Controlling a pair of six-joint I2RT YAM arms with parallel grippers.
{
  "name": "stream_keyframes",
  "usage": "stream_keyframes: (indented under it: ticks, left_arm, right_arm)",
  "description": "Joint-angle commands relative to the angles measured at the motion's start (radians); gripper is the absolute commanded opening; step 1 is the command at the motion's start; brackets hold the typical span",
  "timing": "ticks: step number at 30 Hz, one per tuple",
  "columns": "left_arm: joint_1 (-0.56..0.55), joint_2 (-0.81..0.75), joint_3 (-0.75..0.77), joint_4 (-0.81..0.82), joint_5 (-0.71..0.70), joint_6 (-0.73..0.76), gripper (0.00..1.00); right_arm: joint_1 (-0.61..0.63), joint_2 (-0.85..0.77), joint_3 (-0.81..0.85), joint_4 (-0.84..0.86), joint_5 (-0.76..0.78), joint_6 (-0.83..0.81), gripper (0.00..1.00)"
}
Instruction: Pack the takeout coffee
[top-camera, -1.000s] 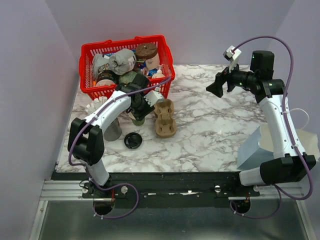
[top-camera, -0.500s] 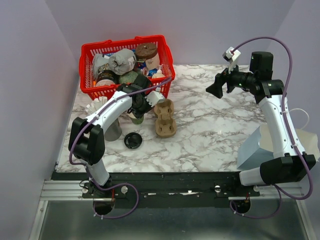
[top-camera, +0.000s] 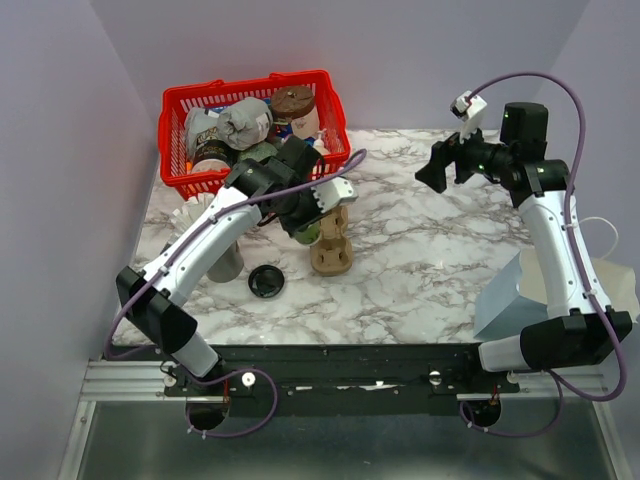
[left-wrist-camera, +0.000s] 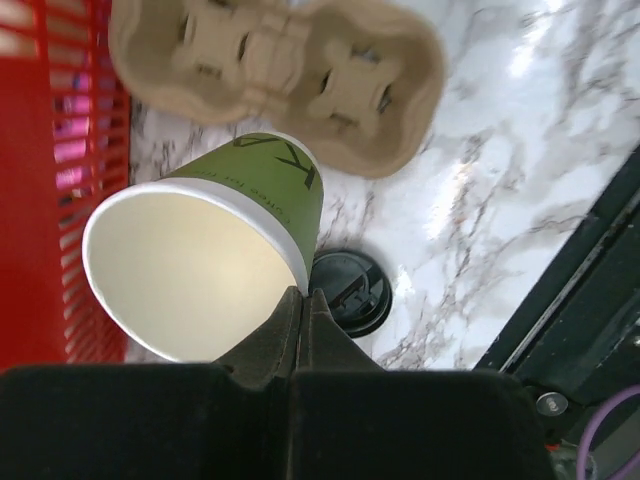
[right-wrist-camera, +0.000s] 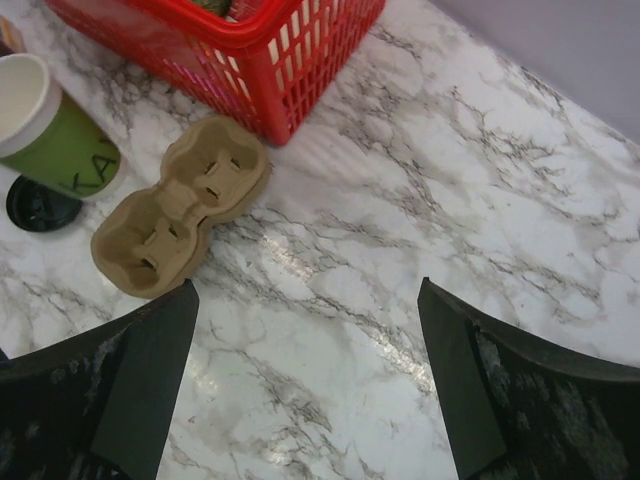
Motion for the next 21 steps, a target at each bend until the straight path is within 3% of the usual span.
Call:
stream_keyframes:
  ticks: [1, 9, 14, 21]
  left_arm:
    - [-0.14, 0.024, 0.097, -0.07, 0.048, 0.042, 0.0]
    - [-0.367, 0.182, 0.228, -0.043, 0.033, 0.156, 0.0]
    - [-0.465, 0.291, 0.234, -0.018, 0.024, 0.15, 0.0]
    - [-0.493, 0.331, 0.166, 0.096, -0.025, 0.084, 0.0]
  right_arm:
    - [-0.001, -0.019, 0.057, 0.049, 0.2, 0.124, 1.0]
    - [-0.04, -0.004, 0.161, 0.008, 0.571, 0.249, 1.0]
    - [-0.112, 0.003, 0.175, -0.02, 0.55, 0.273, 1.0]
    - [-0.142, -0.036, 0.117, 0.009, 0.486, 0.264, 1.0]
